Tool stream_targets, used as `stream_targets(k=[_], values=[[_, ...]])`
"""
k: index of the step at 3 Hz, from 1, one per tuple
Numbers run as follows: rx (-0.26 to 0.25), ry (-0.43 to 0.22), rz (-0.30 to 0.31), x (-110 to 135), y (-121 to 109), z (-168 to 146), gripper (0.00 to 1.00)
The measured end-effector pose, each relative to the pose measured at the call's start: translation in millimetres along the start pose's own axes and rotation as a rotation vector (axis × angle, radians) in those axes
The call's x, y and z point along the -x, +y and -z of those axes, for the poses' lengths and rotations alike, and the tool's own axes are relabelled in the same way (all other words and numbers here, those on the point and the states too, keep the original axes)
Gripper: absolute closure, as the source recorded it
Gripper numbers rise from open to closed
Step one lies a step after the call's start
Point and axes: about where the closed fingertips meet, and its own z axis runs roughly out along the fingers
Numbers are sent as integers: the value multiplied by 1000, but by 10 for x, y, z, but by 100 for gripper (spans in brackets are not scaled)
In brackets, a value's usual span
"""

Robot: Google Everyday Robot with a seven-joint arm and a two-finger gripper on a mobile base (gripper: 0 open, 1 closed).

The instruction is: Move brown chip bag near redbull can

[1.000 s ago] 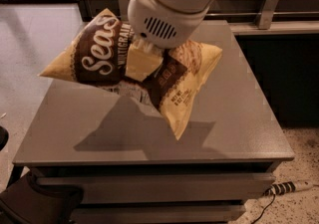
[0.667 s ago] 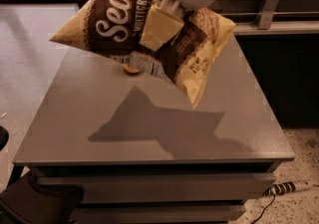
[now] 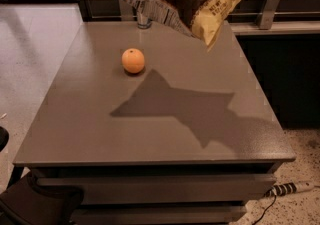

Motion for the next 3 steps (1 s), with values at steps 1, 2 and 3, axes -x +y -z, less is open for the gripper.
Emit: stream_targets(k=[1, 2, 3], values=[[-64, -26, -51, -77, -208, 85, 100], [-97, -53, -56, -29, -280, 112, 100], [-98, -50, -59, -40, -297, 107, 100]])
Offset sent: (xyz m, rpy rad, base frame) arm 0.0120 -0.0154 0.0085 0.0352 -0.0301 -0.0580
